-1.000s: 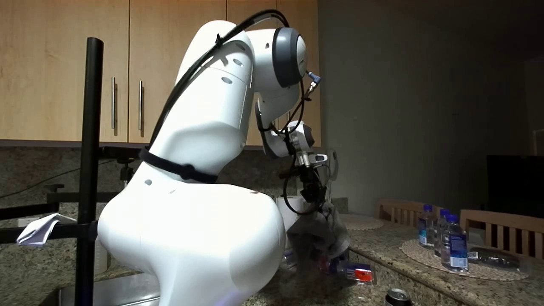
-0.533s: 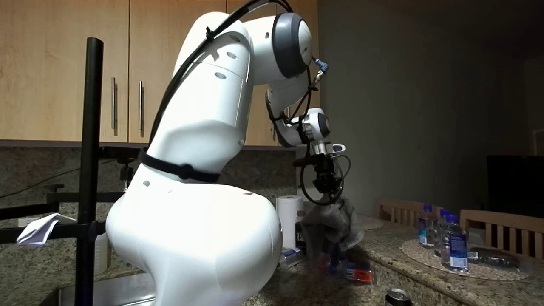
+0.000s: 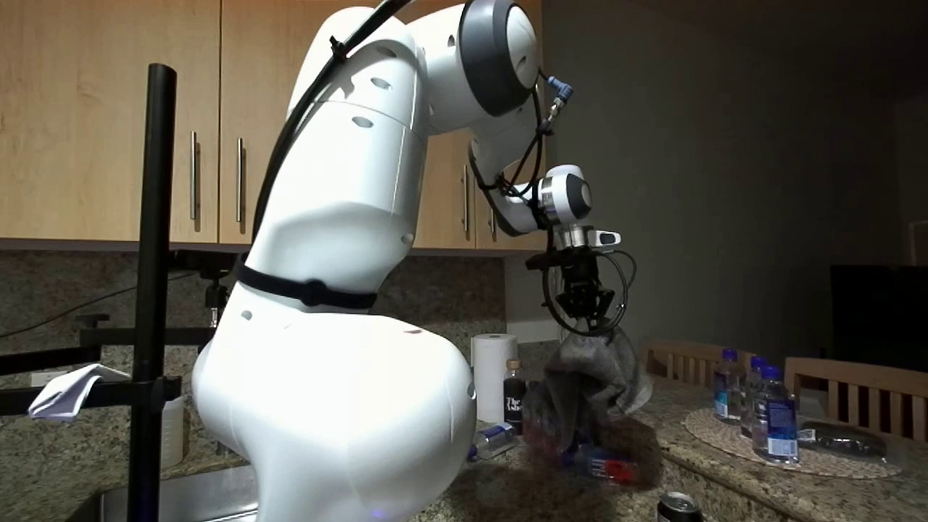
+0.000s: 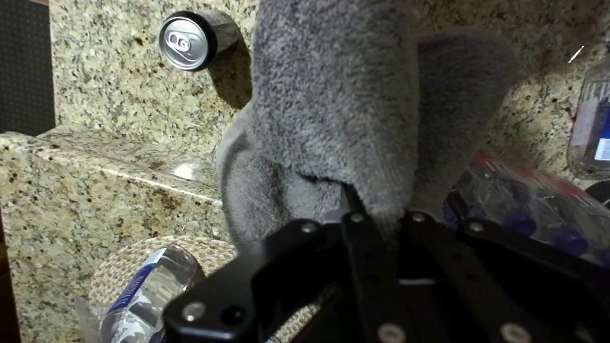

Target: Move the cloth

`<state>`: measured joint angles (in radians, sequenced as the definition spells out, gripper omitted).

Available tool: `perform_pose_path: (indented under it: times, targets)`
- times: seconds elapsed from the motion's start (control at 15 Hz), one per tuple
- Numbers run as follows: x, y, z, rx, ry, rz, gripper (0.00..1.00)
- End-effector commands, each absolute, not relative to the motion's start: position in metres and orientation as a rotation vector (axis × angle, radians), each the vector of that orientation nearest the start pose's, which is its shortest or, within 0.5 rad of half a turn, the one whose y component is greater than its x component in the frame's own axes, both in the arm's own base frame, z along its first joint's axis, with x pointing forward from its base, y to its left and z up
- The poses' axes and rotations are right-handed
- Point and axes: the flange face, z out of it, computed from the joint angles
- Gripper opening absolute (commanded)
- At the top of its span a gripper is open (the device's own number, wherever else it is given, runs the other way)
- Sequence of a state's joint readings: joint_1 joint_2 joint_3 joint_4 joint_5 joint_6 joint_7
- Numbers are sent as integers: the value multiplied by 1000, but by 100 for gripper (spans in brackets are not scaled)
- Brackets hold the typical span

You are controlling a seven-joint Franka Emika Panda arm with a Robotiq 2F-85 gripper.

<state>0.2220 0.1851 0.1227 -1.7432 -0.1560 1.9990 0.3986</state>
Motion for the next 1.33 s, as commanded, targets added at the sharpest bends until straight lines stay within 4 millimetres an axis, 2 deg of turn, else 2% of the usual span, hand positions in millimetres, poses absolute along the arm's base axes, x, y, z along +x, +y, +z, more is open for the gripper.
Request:
perform_pose_path:
  times: [0.0,0.27,0.53,0.73,0.8,0.87,1.27]
  targets:
    - [588,173,486,-3182,-115,-132,9]
    - [586,148,490,-3173,-196,-89,9]
    - [585,117,499,-3190,-128,-46,9]
    - [584,103,507,-3199,-64,-27,9]
    - [582,101,506,-3196,-62,-19,9]
    - [592,108,499,-3225,-54,-47,9]
    - [594,111,491,-3235,-61,-60,9]
